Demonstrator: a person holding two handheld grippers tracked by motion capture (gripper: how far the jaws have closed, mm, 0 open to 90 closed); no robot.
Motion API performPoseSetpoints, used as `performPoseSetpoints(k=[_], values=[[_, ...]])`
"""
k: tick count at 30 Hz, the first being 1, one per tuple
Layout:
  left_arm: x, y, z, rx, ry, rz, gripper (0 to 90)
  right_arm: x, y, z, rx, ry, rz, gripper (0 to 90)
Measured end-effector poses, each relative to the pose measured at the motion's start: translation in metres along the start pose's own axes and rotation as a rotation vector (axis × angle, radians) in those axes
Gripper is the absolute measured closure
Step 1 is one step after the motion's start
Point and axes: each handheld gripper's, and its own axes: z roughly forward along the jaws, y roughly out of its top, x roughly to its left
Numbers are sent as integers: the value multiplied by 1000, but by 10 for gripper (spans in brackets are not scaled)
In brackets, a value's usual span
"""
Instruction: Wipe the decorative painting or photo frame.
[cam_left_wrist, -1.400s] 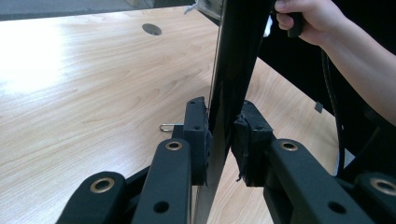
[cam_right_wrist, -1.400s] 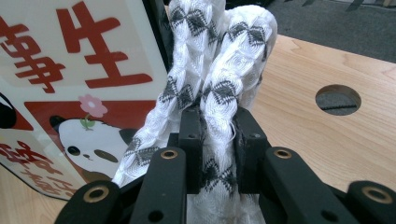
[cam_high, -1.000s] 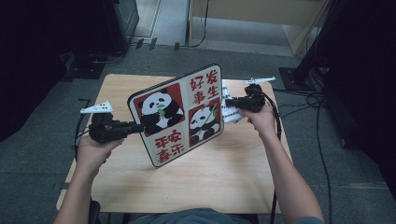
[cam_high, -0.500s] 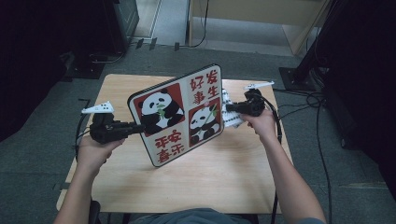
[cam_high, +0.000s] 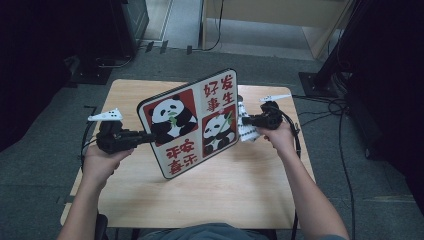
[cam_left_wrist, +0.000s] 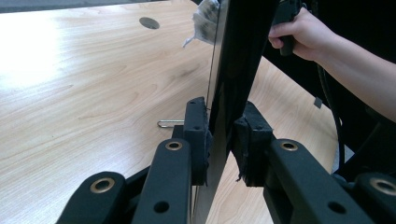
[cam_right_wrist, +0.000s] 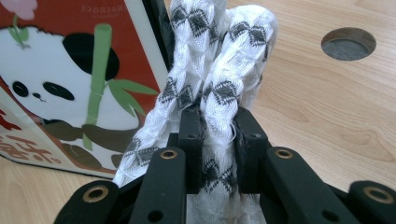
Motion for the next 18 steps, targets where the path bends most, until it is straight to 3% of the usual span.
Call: performPoseSetpoints(k=[11,18], values=[[-1,0,0,3,1,4,771,-2,-14,7,23,-15,-4,770],[-1,-1,0,3,2,6,770,-4,-25,9,26,-18,27,770]])
